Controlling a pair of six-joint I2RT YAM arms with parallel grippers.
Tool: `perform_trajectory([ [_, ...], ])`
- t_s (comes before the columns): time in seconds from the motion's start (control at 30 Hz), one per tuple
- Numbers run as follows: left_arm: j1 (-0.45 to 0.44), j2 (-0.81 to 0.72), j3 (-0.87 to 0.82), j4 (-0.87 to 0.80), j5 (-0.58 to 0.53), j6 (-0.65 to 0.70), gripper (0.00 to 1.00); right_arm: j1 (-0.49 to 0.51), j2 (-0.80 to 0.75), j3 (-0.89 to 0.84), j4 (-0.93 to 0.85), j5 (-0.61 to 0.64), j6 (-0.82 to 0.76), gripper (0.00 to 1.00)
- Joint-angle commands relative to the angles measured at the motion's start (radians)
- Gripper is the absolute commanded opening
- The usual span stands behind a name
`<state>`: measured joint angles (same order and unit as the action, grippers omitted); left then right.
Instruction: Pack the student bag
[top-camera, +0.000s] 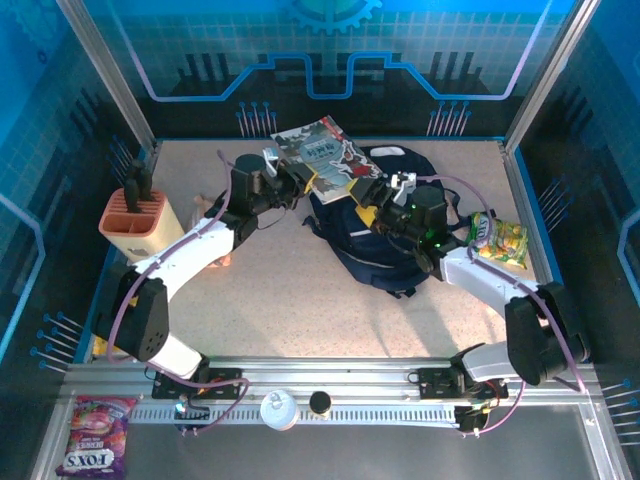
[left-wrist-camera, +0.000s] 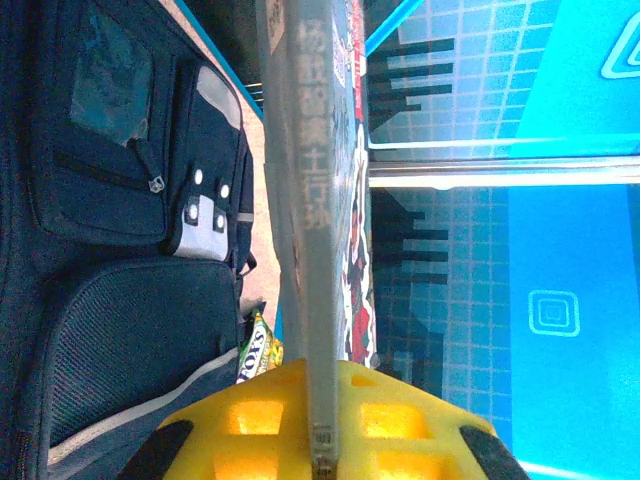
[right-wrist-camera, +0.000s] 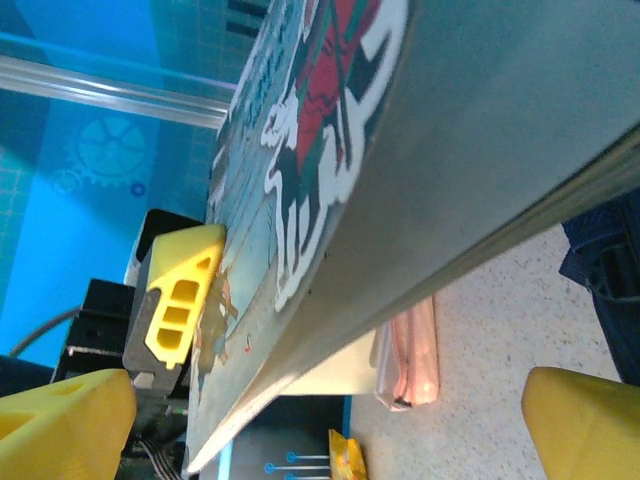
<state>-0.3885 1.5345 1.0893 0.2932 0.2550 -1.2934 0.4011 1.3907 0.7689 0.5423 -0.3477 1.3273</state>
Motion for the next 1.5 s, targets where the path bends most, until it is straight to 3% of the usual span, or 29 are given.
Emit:
perform_trajectory([
  [0.0,-0.002,0.018,0.027,0.088,0.015,-0.019,0.0,0.012,0.034,0.014,0.112,0.024,0.065,1.0],
  [0.13,-0.004,0.032,0.044,0.089,0.029,-0.015,0.0,0.015,0.062,0.034,0.101,0.039,0.089,0.95],
  [0.2,-0.003,0.034,0.042,0.089,0.029,-0.017,0.0,0.016,0.081,0.036,0.13,0.06,0.114,0.84],
  [0.5,-0.006,0.037,0.043,0.096,0.035,-0.014,0.0,0.031,0.172,0.069,0.235,0.091,0.214,0.6],
  [0.83,-0.006,0.035,0.047,0.072,0.049,0.012,0.0,0.031,0.21,0.085,0.285,0.077,0.245,0.46],
  [0.93,-0.006,0.037,0.047,0.075,0.059,0.025,0.0,0.03,0.225,0.098,0.288,0.062,0.243,0.36],
  [1.07,-0.003,0.042,0.068,0.039,0.099,0.088,0.07,0.014,0.234,0.105,0.276,0.018,0.212,0.13],
  [1.2,-0.002,0.039,0.096,-0.065,0.111,0.193,0.22,-0.012,0.193,0.091,0.237,0.024,0.157,0.01],
  [1.37,-0.011,0.036,0.154,-0.297,0.037,0.431,0.55,-0.082,0.086,0.033,0.127,0.025,0.047,0.0],
  [1.47,-0.029,0.033,0.169,-0.387,-0.04,0.549,0.63,-0.138,0.002,-0.001,0.028,0.028,-0.038,0.0],
])
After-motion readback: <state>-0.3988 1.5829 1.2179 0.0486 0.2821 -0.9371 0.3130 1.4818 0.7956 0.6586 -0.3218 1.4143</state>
